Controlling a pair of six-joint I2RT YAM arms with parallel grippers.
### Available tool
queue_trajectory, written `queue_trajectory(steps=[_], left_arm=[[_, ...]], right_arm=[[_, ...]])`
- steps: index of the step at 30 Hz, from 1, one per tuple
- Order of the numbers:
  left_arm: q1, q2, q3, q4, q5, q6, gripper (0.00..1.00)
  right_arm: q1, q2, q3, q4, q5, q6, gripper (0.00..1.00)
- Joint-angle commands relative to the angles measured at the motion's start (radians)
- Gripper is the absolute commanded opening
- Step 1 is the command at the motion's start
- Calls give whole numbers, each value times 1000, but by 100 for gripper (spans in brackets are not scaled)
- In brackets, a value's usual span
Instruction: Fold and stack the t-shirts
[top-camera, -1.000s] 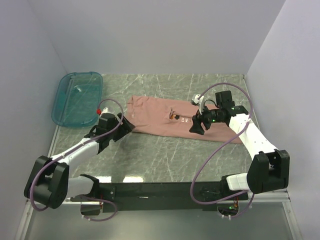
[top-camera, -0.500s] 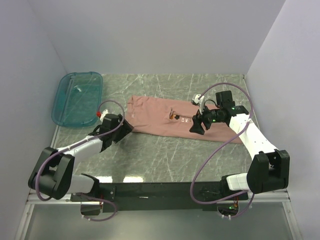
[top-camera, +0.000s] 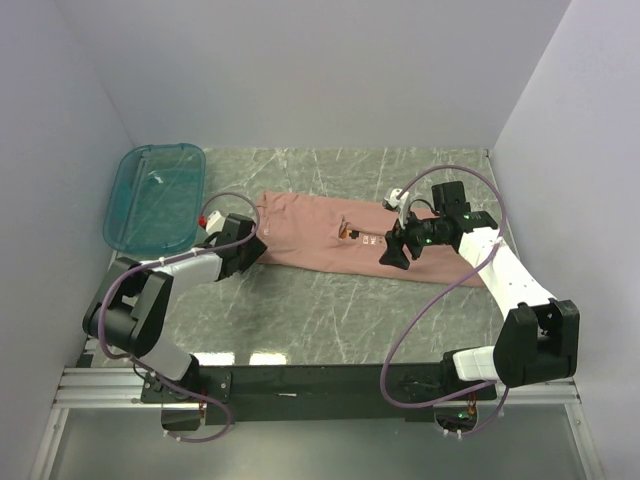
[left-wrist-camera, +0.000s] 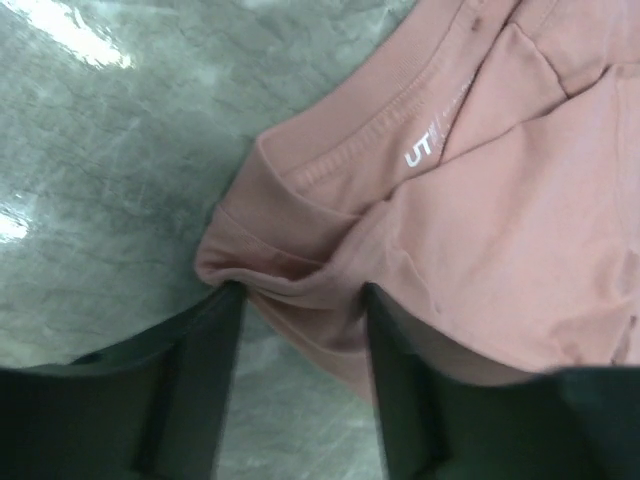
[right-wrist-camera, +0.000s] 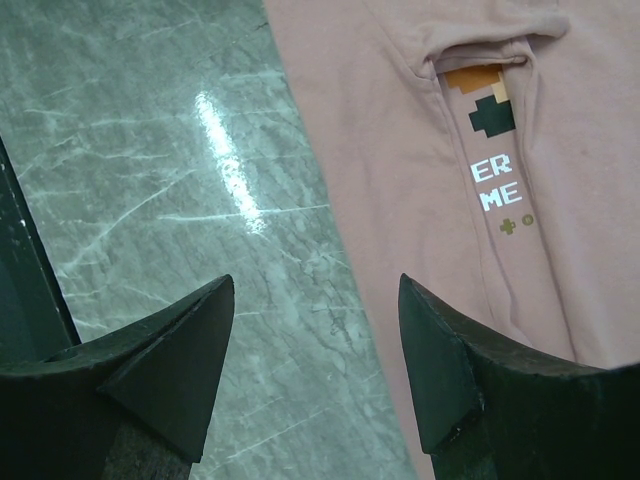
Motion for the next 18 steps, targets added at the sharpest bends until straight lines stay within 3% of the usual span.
queue_trajectory(steps=[1,6,9,18], left_arm=[[-5,5,24,-39,-59,-28,54],[-5,11,26,-76,-105,1,43],[-1,25,52,-98,-130,33,26],[8,82,161,-144,-143,205,21]], right_arm=[[-15,-19,12,3,-31,-14,73],[-15,-16,15,-6,-34,-16,73],[-15,-18,14,-5,-31,-16,73],[-14,1,17,-20,-21,-25,72]])
